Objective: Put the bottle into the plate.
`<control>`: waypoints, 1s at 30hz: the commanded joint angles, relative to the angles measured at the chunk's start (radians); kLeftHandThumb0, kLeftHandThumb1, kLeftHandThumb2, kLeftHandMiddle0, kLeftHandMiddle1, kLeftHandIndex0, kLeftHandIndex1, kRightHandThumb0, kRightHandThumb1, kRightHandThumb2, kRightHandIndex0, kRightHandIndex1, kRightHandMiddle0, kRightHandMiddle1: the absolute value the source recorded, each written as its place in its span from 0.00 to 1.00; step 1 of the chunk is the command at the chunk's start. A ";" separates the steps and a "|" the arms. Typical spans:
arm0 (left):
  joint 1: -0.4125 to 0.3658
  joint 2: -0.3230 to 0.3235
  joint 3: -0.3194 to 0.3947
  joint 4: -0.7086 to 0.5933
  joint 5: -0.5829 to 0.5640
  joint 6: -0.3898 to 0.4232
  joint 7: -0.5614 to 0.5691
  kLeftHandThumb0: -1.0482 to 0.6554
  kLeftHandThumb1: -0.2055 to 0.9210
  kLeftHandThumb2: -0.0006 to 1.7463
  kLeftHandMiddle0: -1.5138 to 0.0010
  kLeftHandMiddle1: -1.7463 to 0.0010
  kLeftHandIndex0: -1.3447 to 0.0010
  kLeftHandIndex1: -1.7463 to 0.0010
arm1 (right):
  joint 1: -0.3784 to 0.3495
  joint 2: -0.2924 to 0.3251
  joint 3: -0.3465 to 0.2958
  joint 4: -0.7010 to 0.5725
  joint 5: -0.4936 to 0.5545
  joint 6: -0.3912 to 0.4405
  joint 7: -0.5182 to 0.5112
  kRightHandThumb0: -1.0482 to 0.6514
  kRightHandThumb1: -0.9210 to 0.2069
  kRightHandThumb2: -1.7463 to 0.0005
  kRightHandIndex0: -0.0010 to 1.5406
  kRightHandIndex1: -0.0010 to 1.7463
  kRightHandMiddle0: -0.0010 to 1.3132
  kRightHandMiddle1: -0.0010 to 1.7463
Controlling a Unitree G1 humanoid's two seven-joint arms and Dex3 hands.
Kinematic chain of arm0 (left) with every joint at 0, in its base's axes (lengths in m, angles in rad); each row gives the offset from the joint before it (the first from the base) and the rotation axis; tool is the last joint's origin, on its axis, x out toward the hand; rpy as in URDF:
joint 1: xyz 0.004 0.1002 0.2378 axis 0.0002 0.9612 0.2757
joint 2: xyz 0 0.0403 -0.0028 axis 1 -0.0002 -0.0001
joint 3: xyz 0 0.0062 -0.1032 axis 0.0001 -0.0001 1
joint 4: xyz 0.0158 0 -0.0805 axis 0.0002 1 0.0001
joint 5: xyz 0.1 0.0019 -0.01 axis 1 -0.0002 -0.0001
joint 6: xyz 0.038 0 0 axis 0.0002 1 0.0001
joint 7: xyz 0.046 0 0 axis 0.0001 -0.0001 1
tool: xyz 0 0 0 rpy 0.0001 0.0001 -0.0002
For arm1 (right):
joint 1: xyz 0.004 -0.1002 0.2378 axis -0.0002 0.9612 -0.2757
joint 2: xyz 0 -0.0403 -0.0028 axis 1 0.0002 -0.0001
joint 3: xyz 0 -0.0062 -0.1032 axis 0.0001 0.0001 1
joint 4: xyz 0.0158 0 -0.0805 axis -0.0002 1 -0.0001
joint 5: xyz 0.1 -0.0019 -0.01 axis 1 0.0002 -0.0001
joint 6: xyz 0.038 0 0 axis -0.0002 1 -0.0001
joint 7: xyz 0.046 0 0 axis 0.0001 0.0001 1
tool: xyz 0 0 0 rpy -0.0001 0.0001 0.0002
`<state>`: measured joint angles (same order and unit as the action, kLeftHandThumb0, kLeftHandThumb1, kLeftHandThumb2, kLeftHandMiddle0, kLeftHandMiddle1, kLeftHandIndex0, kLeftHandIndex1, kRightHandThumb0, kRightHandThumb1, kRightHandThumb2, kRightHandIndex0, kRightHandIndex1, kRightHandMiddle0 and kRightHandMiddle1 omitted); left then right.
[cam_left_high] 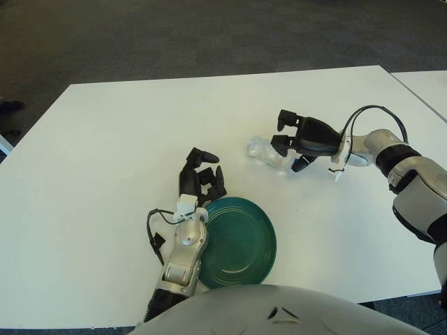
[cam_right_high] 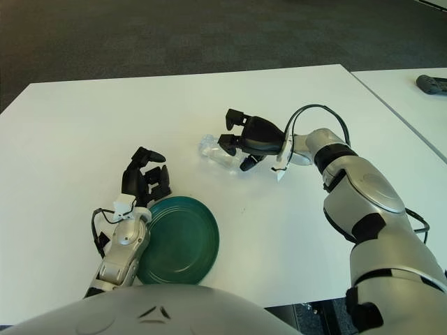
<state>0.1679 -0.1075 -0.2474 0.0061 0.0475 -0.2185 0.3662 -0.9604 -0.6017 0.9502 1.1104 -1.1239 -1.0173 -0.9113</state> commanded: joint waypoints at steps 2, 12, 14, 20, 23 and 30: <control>-0.068 -0.049 0.049 0.085 -0.035 -0.019 -0.024 0.34 0.52 0.71 0.13 0.00 0.58 0.00 | 0.085 0.032 -0.193 -0.052 0.255 0.193 0.380 0.15 0.01 0.66 0.22 0.38 0.06 0.63; -0.142 -0.046 0.094 0.195 -0.056 -0.060 -0.043 0.34 0.52 0.71 0.14 0.00 0.58 0.00 | 0.208 0.129 -0.355 -0.233 0.386 0.539 0.557 0.13 0.00 0.70 0.21 0.24 0.01 0.55; -0.152 -0.047 0.101 0.213 -0.060 -0.072 -0.048 0.34 0.52 0.70 0.15 0.00 0.58 0.00 | 0.231 0.140 -0.372 -0.279 0.387 0.590 0.577 0.13 0.00 0.72 0.22 0.23 0.01 0.55; -0.182 -0.050 0.122 0.267 -0.071 -0.112 -0.072 0.34 0.53 0.70 0.15 0.00 0.58 0.00 | 0.264 0.172 -0.406 -0.371 0.370 0.714 0.623 0.13 0.00 0.77 0.23 0.21 0.00 0.53; -0.194 -0.052 0.132 0.289 -0.075 -0.130 -0.080 0.35 0.54 0.69 0.16 0.00 0.59 0.00 | 0.258 0.188 -0.410 -0.396 0.349 0.778 0.644 0.12 0.00 0.79 0.23 0.15 0.00 0.47; -0.209 -0.054 0.144 0.312 -0.072 -0.144 -0.083 0.35 0.54 0.69 0.16 0.00 0.59 0.00 | 0.235 0.217 -0.385 -0.418 0.286 0.919 0.717 0.05 0.00 0.76 0.16 0.05 0.00 0.32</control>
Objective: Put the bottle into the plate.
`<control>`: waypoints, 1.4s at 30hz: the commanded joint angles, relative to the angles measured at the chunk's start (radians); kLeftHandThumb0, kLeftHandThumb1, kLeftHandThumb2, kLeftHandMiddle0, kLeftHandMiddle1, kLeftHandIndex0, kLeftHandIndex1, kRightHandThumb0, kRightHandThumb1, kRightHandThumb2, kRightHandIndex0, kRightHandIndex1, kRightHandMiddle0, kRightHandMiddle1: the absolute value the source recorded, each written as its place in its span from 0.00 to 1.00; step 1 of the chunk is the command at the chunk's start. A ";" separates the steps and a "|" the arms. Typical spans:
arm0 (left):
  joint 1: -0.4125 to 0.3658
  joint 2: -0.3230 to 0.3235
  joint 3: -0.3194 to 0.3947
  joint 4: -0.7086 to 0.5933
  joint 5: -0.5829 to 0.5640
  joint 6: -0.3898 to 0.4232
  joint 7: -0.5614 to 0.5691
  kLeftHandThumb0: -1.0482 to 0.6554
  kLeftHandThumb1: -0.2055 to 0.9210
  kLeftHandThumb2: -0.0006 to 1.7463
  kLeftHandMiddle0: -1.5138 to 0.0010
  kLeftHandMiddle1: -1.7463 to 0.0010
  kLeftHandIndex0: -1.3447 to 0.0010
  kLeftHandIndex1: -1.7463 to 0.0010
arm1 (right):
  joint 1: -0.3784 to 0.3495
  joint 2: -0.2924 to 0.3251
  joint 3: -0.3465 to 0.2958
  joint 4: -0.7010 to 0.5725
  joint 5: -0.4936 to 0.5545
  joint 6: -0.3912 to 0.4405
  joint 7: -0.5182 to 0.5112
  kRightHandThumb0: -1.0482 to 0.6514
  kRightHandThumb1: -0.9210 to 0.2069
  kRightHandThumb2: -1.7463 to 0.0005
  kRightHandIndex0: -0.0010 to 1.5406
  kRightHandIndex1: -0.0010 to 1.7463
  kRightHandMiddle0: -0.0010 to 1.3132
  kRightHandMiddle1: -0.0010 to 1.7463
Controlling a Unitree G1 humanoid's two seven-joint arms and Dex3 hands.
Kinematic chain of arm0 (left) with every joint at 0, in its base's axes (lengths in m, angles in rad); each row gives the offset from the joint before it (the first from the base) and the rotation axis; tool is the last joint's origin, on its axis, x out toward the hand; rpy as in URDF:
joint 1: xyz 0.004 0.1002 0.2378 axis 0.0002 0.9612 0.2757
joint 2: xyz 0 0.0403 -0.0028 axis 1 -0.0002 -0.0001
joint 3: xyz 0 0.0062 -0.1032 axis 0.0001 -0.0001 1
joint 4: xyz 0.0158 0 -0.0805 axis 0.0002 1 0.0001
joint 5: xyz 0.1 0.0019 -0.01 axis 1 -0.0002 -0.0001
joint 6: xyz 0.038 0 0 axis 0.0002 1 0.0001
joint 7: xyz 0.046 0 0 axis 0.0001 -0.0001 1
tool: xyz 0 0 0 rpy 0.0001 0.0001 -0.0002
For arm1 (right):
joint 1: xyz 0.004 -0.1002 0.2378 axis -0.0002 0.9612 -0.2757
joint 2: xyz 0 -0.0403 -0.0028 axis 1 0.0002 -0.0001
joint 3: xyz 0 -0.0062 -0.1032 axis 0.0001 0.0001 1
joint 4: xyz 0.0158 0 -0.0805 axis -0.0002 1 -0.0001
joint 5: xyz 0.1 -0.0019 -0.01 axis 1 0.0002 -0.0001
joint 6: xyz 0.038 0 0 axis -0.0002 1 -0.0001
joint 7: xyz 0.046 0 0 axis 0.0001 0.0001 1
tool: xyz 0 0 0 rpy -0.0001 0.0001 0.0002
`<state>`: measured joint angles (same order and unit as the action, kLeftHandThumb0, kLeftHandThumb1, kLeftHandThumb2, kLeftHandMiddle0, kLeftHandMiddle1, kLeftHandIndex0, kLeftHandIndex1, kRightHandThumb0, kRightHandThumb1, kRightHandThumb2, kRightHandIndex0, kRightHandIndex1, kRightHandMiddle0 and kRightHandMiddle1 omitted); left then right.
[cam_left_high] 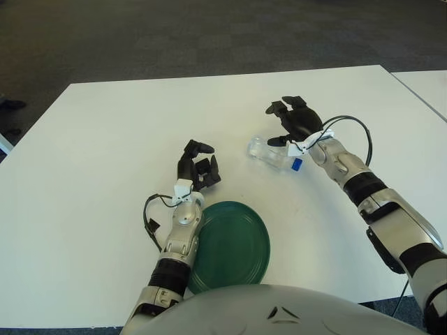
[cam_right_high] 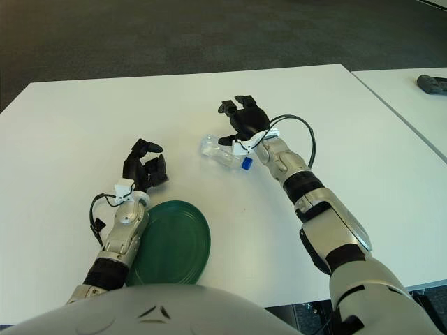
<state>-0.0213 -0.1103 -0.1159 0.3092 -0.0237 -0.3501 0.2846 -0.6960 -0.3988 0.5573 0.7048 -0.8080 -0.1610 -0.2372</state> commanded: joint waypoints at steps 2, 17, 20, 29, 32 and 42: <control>-0.020 -0.052 0.014 0.008 0.001 -0.011 0.000 0.35 0.55 0.69 0.16 0.00 0.59 0.00 | -0.038 0.034 0.021 -0.006 -0.049 0.103 0.074 0.03 0.00 0.75 0.13 0.03 0.00 0.25; -0.021 -0.063 0.016 0.004 0.016 0.003 0.018 0.35 0.55 0.68 0.16 0.00 0.60 0.00 | 0.013 0.111 0.068 -0.120 -0.081 0.248 0.226 0.00 0.00 0.66 0.00 0.00 0.00 0.00; -0.020 -0.064 0.014 0.003 0.021 0.001 0.023 0.35 0.55 0.68 0.16 0.00 0.60 0.00 | 0.030 0.099 0.062 -0.171 -0.081 0.253 0.251 0.00 0.00 0.66 0.00 0.00 0.00 0.00; -0.018 -0.061 0.014 0.004 0.025 -0.004 0.026 0.35 0.55 0.69 0.16 0.00 0.59 0.00 | 0.048 0.083 0.052 -0.227 -0.090 0.266 0.287 0.00 0.00 0.67 0.00 0.00 0.00 0.00; -0.019 -0.059 0.016 0.006 0.027 -0.007 0.026 0.35 0.55 0.69 0.16 0.00 0.59 0.00 | 0.050 0.080 0.052 -0.238 -0.096 0.274 0.292 0.00 0.00 0.67 0.00 0.00 0.00 0.00; -0.039 -0.053 0.033 0.042 0.013 -0.017 0.011 0.35 0.55 0.68 0.16 0.00 0.60 0.00 | 0.114 0.010 0.032 -0.415 -0.118 0.302 0.333 0.00 0.00 0.61 0.00 0.00 0.00 0.00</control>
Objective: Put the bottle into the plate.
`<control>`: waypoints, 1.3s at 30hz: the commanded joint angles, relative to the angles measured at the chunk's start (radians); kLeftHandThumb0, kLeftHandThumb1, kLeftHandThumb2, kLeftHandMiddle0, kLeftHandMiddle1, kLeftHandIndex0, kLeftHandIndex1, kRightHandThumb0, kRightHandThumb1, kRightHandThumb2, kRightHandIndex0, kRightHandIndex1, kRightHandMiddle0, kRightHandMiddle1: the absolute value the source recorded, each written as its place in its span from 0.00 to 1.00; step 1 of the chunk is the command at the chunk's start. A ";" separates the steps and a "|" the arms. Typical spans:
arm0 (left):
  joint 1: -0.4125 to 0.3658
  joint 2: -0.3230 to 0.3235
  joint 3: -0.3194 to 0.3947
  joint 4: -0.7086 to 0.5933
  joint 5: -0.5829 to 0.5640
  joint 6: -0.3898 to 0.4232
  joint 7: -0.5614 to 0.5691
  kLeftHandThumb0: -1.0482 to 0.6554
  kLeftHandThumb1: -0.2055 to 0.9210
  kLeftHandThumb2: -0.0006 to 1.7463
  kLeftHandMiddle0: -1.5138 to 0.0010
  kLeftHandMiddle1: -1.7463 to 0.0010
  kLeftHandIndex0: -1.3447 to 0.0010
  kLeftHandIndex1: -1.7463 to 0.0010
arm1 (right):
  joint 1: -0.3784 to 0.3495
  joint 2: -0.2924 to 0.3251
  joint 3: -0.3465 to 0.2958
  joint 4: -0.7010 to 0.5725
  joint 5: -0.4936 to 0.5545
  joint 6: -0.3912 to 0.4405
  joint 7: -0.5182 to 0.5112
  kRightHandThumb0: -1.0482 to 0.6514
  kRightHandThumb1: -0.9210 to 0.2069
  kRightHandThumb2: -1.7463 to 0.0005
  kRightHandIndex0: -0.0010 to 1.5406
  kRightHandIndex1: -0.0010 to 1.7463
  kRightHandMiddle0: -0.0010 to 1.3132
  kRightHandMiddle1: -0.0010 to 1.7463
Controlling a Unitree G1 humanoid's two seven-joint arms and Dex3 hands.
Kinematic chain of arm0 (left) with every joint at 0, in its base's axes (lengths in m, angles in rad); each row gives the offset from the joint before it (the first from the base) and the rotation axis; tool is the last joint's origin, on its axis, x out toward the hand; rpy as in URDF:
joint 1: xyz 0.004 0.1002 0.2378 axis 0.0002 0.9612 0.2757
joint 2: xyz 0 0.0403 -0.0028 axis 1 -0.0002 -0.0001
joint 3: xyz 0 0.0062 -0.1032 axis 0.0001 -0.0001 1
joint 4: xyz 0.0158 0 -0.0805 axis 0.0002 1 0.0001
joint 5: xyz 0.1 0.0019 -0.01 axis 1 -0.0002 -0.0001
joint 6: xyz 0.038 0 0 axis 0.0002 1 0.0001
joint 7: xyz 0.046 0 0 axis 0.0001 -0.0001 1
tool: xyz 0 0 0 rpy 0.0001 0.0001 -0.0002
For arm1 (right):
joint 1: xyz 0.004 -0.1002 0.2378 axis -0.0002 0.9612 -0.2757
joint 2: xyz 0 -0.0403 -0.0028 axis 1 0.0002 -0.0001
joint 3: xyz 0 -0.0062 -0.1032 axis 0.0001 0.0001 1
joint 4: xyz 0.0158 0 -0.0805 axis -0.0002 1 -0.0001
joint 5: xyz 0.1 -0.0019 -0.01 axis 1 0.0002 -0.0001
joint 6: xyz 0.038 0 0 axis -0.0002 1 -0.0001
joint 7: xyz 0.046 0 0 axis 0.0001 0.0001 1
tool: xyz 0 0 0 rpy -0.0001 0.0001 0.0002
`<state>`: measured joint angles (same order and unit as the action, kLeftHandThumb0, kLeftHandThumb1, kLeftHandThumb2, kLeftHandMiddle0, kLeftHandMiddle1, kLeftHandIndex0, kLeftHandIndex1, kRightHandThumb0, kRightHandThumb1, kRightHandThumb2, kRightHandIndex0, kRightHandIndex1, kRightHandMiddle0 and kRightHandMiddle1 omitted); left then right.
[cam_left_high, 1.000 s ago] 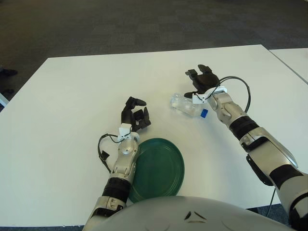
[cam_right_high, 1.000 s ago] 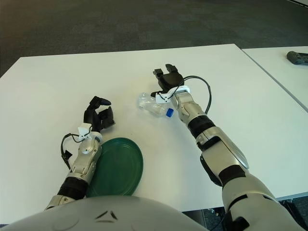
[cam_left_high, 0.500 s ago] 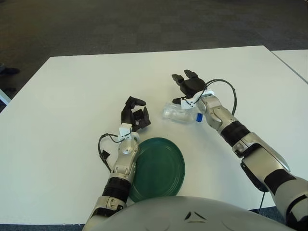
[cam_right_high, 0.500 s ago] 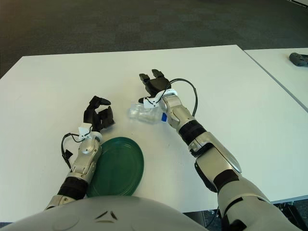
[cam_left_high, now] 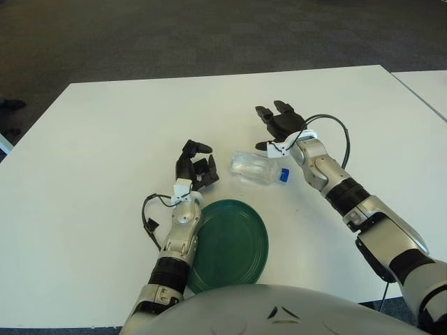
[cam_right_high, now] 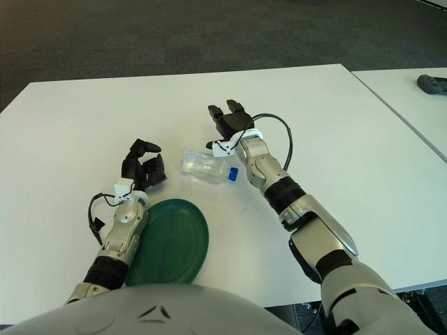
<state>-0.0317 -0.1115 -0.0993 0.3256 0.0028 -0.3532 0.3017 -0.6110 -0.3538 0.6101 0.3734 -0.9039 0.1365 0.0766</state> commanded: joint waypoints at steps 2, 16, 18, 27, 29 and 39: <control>-0.043 -0.043 0.030 0.057 -0.024 -0.026 -0.016 0.35 0.55 0.68 0.16 0.00 0.60 0.00 | 0.054 -0.068 -0.042 -0.163 -0.026 0.004 0.031 0.00 0.00 0.60 0.00 0.00 0.00 0.00; -0.087 -0.045 0.074 0.155 -0.030 -0.071 -0.014 0.35 0.56 0.68 0.16 0.00 0.60 0.00 | 0.071 -0.130 -0.091 -0.217 -0.061 -0.089 -0.046 0.00 0.00 0.56 0.00 0.00 0.00 0.00; -0.089 -0.045 0.075 0.159 -0.032 -0.070 -0.019 0.35 0.56 0.68 0.16 0.00 0.60 0.00 | 0.067 -0.135 -0.092 -0.209 -0.065 -0.102 -0.050 0.00 0.00 0.54 0.00 0.00 0.00 0.00; -0.101 -0.041 0.086 0.177 -0.032 -0.078 -0.018 0.35 0.56 0.68 0.17 0.00 0.60 0.00 | 0.131 -0.182 -0.140 -0.345 -0.059 -0.140 -0.002 0.00 0.00 0.51 0.00 0.00 0.00 0.00; -0.106 -0.033 0.094 0.188 -0.037 -0.078 -0.024 0.35 0.56 0.67 0.18 0.00 0.60 0.00 | 0.144 -0.183 -0.147 -0.372 -0.062 -0.137 0.012 0.00 0.00 0.52 0.00 0.00 0.00 0.00; -0.121 -0.027 0.121 0.218 -0.023 -0.095 -0.008 0.36 0.58 0.66 0.23 0.00 0.62 0.00 | 0.158 -0.174 -0.147 -0.424 -0.117 -0.111 0.078 0.00 0.00 0.53 0.00 0.00 0.00 0.00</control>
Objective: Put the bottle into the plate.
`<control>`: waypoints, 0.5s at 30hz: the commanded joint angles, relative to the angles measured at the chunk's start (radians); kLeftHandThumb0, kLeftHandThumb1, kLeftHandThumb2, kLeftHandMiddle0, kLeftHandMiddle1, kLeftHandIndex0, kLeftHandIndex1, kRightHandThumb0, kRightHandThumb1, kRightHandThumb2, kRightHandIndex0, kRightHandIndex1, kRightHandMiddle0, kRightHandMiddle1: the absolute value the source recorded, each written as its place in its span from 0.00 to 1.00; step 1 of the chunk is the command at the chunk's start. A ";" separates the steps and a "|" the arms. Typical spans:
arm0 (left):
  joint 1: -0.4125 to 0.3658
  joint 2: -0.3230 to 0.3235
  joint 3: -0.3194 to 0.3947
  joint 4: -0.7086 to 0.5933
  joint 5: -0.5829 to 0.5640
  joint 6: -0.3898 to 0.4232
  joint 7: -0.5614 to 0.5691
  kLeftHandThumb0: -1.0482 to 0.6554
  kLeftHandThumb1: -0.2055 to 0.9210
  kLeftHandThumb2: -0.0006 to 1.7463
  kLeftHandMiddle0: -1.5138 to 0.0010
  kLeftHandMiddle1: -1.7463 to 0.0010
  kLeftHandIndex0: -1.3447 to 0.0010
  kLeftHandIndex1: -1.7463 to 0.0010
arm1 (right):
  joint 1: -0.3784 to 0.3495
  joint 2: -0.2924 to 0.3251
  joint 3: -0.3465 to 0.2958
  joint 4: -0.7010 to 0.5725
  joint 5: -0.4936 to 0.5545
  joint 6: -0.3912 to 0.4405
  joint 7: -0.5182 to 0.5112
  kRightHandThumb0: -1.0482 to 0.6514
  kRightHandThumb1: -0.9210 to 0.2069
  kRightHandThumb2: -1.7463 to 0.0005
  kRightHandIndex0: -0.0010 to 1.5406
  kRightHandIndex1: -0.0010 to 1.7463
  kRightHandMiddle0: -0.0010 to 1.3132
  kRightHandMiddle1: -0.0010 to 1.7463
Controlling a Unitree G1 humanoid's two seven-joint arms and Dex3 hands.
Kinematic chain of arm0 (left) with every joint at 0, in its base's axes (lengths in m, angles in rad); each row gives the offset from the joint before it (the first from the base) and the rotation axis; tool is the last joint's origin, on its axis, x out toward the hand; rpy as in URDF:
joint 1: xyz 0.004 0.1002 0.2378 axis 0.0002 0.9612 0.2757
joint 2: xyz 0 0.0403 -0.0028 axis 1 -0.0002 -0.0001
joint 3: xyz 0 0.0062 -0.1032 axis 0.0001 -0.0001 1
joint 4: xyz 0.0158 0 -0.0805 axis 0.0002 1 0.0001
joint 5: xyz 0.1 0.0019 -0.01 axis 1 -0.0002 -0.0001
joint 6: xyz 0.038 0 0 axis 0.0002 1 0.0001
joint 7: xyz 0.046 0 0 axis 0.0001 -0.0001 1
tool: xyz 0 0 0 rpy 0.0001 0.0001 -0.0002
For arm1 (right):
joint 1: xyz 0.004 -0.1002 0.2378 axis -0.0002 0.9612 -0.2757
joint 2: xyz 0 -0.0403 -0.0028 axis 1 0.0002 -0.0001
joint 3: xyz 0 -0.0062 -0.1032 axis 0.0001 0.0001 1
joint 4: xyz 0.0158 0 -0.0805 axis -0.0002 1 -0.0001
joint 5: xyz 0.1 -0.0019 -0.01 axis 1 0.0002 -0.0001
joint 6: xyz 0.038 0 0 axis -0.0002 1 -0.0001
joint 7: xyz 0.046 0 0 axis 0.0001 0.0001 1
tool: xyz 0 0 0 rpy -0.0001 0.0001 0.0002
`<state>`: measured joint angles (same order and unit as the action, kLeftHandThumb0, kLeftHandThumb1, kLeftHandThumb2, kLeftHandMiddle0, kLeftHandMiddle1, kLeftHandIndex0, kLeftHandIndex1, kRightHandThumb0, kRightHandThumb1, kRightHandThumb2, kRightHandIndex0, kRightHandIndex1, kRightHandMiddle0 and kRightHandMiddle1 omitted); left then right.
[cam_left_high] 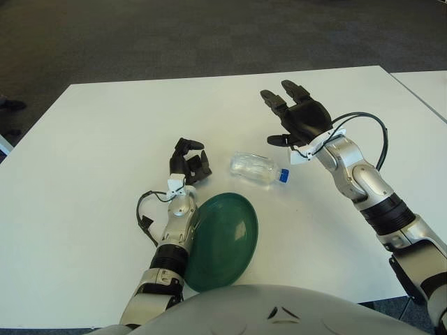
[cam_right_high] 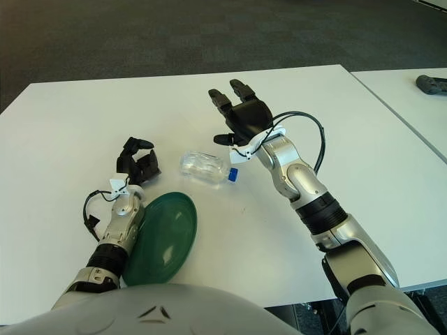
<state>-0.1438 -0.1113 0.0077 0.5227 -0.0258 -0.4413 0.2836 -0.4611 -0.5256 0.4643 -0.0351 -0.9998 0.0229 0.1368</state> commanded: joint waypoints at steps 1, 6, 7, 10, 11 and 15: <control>-0.009 -0.027 0.015 0.021 0.007 -0.008 0.012 0.36 0.58 0.66 0.24 0.00 0.62 0.00 | 0.009 -0.002 -0.001 -0.016 -0.025 0.001 0.020 0.00 0.00 0.53 0.00 0.00 0.00 0.00; -0.009 -0.023 0.020 0.003 0.008 -0.016 0.009 0.36 0.59 0.65 0.29 0.00 0.63 0.00 | 0.015 -0.003 0.006 0.012 -0.034 -0.040 -0.011 0.00 0.00 0.52 0.00 0.00 0.00 0.00; -0.009 -0.024 0.021 0.001 0.007 -0.024 0.007 0.36 0.60 0.64 0.31 0.00 0.63 0.00 | 0.016 -0.003 0.006 0.019 -0.032 -0.049 -0.018 0.00 0.00 0.52 0.00 0.00 0.00 0.00; -0.008 -0.024 0.025 -0.006 -0.001 -0.038 -0.005 0.37 0.64 0.61 0.37 0.00 0.66 0.00 | 0.019 -0.001 0.005 0.033 -0.028 -0.072 -0.032 0.00 0.00 0.51 0.00 0.00 0.00 0.00; -0.008 -0.025 0.026 -0.006 -0.004 -0.041 -0.008 0.37 0.65 0.60 0.38 0.00 0.66 0.00 | 0.020 0.000 0.004 0.036 -0.027 -0.077 -0.035 0.00 0.00 0.51 0.00 0.00 0.00 0.00; -0.008 -0.026 0.029 -0.007 -0.008 -0.048 -0.012 0.38 0.74 0.53 0.46 0.04 0.71 0.00 | 0.021 0.004 0.000 0.044 -0.028 -0.090 -0.044 0.00 0.00 0.51 0.00 0.00 0.00 0.00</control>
<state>-0.1452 -0.1114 0.0259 0.5208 -0.0282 -0.4727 0.2774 -0.4481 -0.5246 0.4672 -0.0048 -1.0234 -0.0552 0.1105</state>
